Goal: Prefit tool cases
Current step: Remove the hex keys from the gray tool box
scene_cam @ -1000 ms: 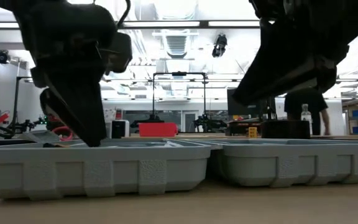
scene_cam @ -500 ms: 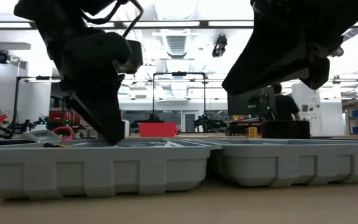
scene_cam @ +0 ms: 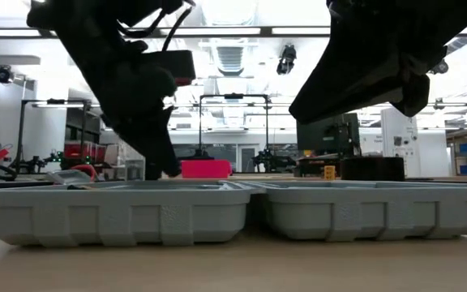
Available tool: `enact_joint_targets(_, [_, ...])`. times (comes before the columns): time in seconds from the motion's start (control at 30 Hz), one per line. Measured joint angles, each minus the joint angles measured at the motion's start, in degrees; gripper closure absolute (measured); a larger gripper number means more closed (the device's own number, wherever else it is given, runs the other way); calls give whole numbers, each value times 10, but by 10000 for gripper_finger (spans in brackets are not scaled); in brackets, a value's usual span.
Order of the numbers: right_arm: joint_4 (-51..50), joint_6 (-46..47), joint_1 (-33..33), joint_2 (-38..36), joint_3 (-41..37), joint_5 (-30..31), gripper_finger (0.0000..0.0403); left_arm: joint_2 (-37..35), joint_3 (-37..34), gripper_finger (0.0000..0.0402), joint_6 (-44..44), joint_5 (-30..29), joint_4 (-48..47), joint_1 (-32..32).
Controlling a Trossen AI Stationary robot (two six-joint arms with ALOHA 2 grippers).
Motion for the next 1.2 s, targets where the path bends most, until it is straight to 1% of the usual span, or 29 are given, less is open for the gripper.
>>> enact_joint_targets(0.07, [0,0,0,0,0,0,370,0,0,231,11,-4,0,4])
enact_joint_targets(0.13, [0,2,0,0,0,0,369,0,1,231,10,12,0,7])
enact_joint_targets(0.2, [0,7,0,0,0,0,367,0,5,231,9,53,0,7])
enact_joint_targets(0.43, [0,6,-1,0,0,0,357,0,35,231,-20,243,-1,0])
enact_joint_targets(0.5, [0,5,-1,0,0,0,355,0,43,231,-36,276,-8,-7])
enact_joint_targets(0.57, [0,3,-1,0,0,1,352,0,52,231,-50,293,-27,-16])
enact_joint_targets(0.73, [0,-1,-1,0,0,1,347,0,83,231,-64,298,-102,-51])
enact_joint_targets(0.8, [-1,-1,-1,0,0,11,346,0,98,229,-64,296,-117,-69])
enact_joint_targets(0.93, [-2,-2,-1,0,0,36,343,2,118,227,-55,246,-124,-105])
enact_joint_targets(1.03, [-3,-5,-3,0,0,46,344,17,134,226,-50,206,-130,-128])
enact_joint_targets(1.13, [-5,-5,-6,0,0,46,350,50,158,226,-50,196,-133,-141])
enact_joint_targets(1.2, [-4,-5,-9,0,0,46,354,77,187,226,-49,183,-159,-146])
